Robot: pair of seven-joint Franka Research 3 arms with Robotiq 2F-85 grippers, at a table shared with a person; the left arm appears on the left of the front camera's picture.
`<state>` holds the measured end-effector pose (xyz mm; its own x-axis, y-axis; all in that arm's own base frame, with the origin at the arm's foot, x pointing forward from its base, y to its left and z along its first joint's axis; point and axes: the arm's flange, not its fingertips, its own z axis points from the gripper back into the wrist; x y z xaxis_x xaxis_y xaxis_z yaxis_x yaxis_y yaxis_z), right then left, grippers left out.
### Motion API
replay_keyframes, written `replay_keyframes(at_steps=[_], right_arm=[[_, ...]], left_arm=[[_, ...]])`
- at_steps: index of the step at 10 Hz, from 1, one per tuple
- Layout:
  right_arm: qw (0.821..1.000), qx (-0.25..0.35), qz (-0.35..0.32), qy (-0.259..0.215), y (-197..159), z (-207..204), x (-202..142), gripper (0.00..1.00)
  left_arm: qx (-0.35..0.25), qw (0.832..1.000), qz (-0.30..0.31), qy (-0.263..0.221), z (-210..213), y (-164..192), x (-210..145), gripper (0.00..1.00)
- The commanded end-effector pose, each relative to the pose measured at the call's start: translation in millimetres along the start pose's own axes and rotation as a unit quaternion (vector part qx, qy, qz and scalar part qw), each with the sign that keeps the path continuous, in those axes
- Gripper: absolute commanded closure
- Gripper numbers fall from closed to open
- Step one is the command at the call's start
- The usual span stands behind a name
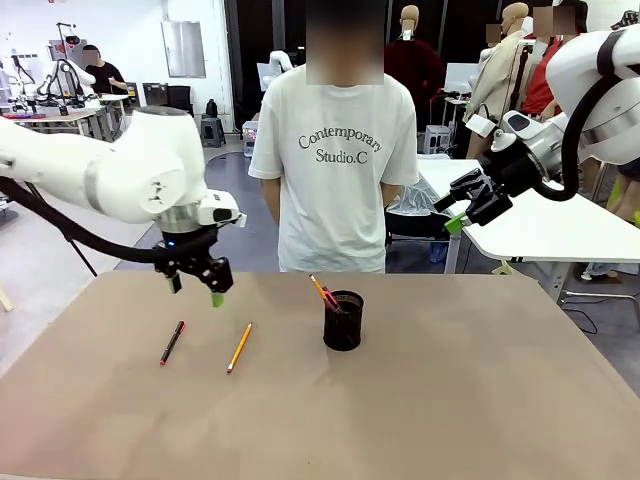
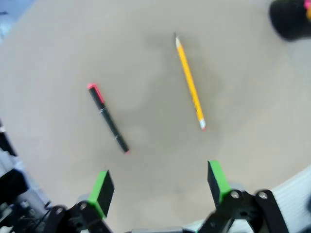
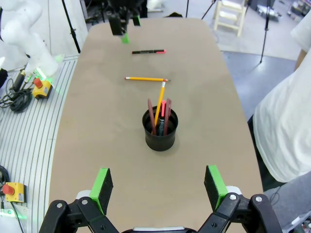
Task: Place the pens into the pen holder.
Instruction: Pick up a writing instrument from the table and place it into the Pen holder.
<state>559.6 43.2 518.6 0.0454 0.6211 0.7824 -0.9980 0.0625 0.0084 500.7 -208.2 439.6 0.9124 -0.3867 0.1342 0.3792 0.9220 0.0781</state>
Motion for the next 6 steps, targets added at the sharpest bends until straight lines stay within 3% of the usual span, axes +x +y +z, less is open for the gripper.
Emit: replay_keyframes(at_steps=[1,4,6], right_arm=[[1.0,0.0,0.002,0.0,0.3,-0.1,2.0,0.0],[1.0,0.0,0.002,0.0,0.3,-0.1,2.0,0.0],[1.0,0.0,0.002,0.0,0.3,-0.1,2.0,0.0]], left_arm=[[-0.006,1.0,0.018,-0.009,-22.5,-10.4,29.3,0.0],[0.0,0.999,0.033,-0.015,-49.5,-14.1,54.5,0.0],[-0.021,0.999,0.027,-0.01,-52.9,-14.6,47.0,0.0]])
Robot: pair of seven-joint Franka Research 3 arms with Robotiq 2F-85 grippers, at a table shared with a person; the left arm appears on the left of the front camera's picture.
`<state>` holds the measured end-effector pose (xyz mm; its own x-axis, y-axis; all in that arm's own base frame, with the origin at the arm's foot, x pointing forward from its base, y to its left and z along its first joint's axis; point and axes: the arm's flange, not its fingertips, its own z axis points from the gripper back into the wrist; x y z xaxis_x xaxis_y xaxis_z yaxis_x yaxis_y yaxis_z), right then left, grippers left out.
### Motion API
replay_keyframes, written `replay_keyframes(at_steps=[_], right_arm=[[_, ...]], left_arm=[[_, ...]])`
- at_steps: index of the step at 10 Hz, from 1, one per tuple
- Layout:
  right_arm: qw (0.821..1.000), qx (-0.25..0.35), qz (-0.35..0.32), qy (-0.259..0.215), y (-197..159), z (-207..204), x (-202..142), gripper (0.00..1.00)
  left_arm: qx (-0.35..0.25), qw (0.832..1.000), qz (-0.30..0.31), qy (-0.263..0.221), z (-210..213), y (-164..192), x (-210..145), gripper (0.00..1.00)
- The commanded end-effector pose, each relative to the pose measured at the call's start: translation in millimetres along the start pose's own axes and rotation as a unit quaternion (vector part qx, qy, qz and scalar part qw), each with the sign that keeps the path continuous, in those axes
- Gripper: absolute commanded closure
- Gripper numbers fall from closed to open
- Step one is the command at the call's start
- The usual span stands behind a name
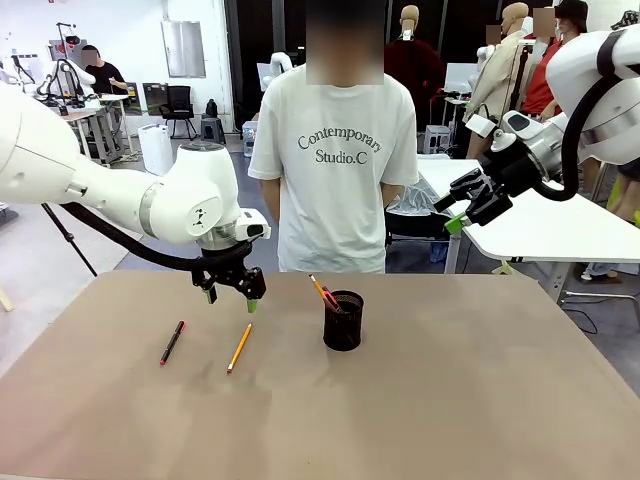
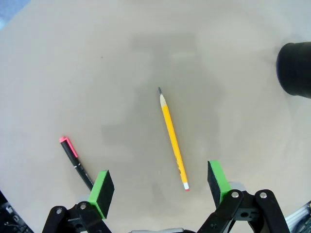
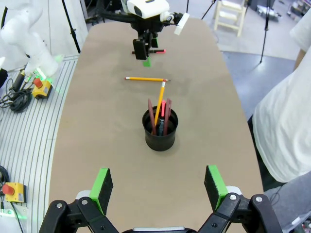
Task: Place the pens into the pen holder.
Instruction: Pick up a writing instrument from the table and place it into the Pen holder.
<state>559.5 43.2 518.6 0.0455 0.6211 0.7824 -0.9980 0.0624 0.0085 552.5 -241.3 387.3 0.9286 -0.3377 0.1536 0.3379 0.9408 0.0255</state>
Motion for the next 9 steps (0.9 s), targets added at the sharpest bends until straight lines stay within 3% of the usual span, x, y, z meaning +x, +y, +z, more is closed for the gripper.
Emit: replay_keyframes(at_steps=[1,5,9], right_arm=[[1.0,0.0,0.002,0.0,0.2,0.0,2.0,0.0],[1.0,0.0,0.002,0.0,0.2,0.0,2.0,0.0],[1.0,0.0,0.002,0.0,0.2,0.0,2.0,0.0]], left_arm=[[0.002,1.0,0.0,-0.002,6.2,0.3,-5.9,0.0],[0.0,1.0,-0.001,-0.001,2.6,-1.6,-0.5,0.0],[0.019,1.0,-0.003,-0.006,-39.6,-5.3,12.6,0.0]])
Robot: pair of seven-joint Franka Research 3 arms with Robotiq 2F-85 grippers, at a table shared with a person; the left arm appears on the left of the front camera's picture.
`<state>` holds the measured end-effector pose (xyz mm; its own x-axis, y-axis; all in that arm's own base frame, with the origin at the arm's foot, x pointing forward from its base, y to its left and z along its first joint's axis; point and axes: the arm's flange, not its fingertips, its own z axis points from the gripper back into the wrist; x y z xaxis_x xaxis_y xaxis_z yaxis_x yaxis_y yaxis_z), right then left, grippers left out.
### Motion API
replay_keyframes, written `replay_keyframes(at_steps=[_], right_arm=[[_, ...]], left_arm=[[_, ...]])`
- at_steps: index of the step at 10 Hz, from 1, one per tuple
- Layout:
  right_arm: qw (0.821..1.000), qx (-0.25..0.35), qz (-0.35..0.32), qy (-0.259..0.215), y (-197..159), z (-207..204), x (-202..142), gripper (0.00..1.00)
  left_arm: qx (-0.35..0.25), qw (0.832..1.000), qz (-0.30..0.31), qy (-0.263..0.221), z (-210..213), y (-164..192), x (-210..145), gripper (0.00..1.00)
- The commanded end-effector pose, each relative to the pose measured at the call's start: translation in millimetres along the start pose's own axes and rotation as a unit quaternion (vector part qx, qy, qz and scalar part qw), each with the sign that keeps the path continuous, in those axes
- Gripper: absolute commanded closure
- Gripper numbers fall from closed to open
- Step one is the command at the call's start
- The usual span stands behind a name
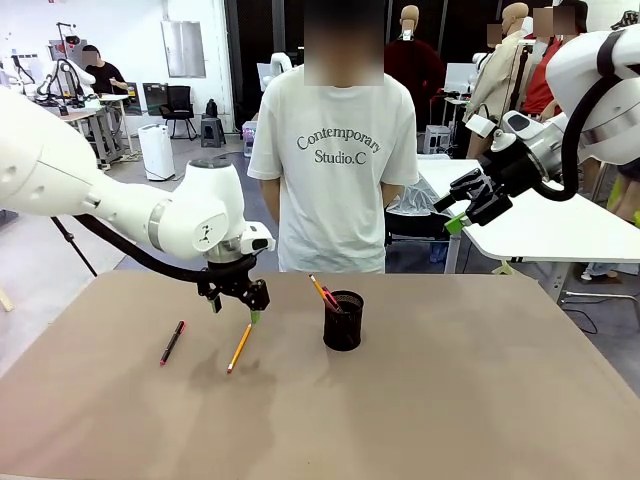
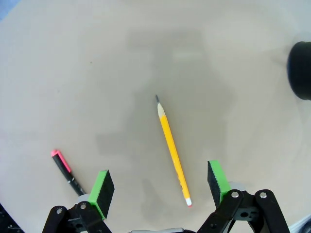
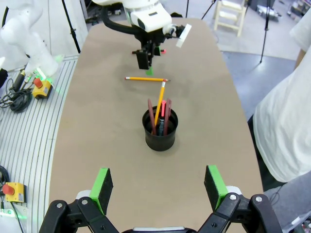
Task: Place the pens into the pen holder.
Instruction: Pick up a writing instrument from the table and place it into the Pen holder.
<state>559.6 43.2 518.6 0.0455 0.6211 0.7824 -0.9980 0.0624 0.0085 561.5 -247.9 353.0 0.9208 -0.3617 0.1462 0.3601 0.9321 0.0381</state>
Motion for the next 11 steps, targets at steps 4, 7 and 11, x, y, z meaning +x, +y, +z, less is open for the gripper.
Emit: replay_keyframes(at_steps=[4,7,11], right_arm=[[1.0,0.0,0.002,0.0,0.3,0.0,2.0,0.0],[1.0,0.0,0.002,0.0,0.3,0.0,2.0,0.0],[1.0,0.0,0.002,0.0,0.3,0.0,2.0,0.0]], left_arm=[[-0.009,1.0,0.009,0.007,-32.2,-12.8,7.6,0.0],[0.0,1.0,0.013,0.011,-44.4,-16.4,11.7,0.0],[0.01,1.0,0.022,0.01,-52.9,-14.9,13.5,0.42]])
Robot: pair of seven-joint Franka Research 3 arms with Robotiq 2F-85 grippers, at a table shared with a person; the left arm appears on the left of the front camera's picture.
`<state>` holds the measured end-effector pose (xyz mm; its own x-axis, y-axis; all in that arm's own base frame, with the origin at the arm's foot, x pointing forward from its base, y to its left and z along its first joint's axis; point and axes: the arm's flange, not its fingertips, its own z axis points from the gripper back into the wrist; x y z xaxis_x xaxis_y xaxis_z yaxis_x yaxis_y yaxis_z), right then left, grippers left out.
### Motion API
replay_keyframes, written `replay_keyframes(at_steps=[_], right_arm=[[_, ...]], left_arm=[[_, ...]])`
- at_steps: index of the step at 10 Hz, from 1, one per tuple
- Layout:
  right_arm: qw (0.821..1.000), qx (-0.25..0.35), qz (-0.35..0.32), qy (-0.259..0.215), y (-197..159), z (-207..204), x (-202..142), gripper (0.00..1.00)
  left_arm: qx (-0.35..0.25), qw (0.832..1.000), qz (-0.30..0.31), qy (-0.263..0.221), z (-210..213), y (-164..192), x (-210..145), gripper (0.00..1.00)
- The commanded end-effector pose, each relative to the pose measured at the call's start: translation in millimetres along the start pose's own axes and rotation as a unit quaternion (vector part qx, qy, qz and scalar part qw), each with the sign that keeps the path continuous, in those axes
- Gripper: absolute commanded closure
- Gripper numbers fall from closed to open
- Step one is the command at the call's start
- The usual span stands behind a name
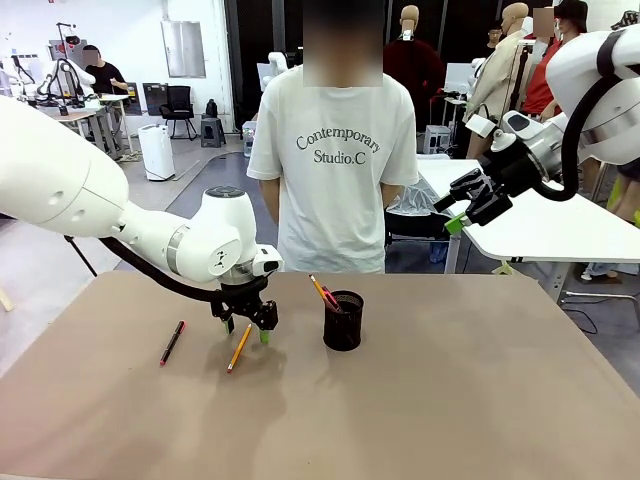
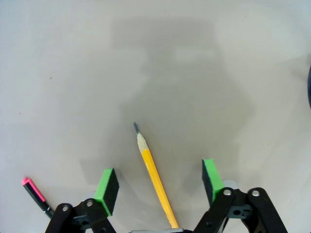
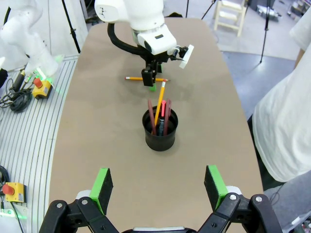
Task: Place the pens into the pen holder.
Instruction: Pick up a writing instrument from the table and place it into the Pen holder.
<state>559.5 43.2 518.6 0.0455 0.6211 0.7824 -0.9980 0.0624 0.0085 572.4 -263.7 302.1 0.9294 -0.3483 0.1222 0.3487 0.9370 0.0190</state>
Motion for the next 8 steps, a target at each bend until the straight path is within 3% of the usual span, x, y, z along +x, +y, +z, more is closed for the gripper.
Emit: replay_keyframes(at_steps=[1,3,8], right_arm=[[1.0,0.0,0.002,0.0,0.3,0.0,2.0,0.0],[1.0,0.0,0.002,0.0,0.3,0.0,2.0,0.0],[1.0,0.0,0.002,0.0,0.3,0.0,2.0,0.0]], left_arm=[[0.02,1.0,0.011,-0.003,-1.6,-0.4,6.0,0.61],[0.024,1.0,0.009,-0.007,-3.6,-0.9,7.6,0.99],[0.031,0.999,0.019,-0.004,-5.8,0.5,6.8,1.0]])
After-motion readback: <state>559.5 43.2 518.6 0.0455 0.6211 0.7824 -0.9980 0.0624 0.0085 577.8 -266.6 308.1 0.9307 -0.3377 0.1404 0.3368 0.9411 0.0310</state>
